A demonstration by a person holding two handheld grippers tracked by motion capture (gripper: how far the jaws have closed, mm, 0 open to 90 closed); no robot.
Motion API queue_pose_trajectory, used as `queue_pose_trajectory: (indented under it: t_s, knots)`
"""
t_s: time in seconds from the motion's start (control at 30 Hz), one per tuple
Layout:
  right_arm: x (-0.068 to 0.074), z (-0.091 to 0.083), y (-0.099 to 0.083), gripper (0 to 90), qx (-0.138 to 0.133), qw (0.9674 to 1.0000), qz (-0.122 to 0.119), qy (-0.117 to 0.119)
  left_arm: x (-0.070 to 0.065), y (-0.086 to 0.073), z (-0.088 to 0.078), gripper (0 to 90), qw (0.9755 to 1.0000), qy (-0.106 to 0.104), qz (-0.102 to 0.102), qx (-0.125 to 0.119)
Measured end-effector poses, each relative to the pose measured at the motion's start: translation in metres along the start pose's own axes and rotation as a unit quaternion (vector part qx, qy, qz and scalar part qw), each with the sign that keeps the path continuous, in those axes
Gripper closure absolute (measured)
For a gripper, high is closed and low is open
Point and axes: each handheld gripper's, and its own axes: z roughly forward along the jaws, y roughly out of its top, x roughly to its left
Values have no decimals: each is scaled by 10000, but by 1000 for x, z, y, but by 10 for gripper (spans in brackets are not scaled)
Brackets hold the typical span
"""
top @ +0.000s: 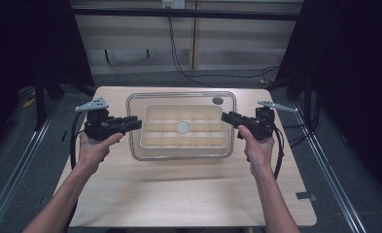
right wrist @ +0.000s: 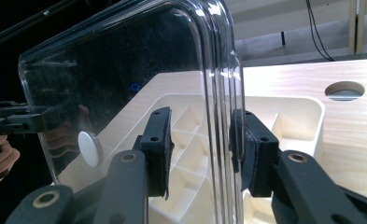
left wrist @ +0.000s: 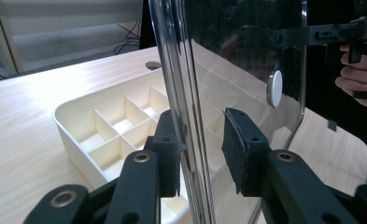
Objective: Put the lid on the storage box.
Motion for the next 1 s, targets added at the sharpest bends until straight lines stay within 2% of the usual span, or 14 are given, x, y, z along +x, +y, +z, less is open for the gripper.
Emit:
queue_pose_trajectory:
  t_s: [0.3, 0.4, 0.6, 0.8, 1.0]
  knots:
    - [-11, 16, 7, 603, 12, 9999, 100, -46, 14, 8, 14, 662, 9995, 217, -232, 6]
    - [-15, 24, 9, 603, 49, 9999, 147, -67, 23, 9, 18, 661, 9993, 222, -290, 12]
    - [-23, 33, 9, 603, 125, 9996, 224, -91, 31, 9, 28, 656, 9989, 254, -398, 34]
    - [-28, 37, 8, 604, 146, 9994, 268, -171, 36, 10, 37, 640, 9985, 319, -426, 120]
    - [-35, 41, 9, 604, 198, 9991, 319, -220, 42, 9, 46, 619, 9983, 295, -456, 210]
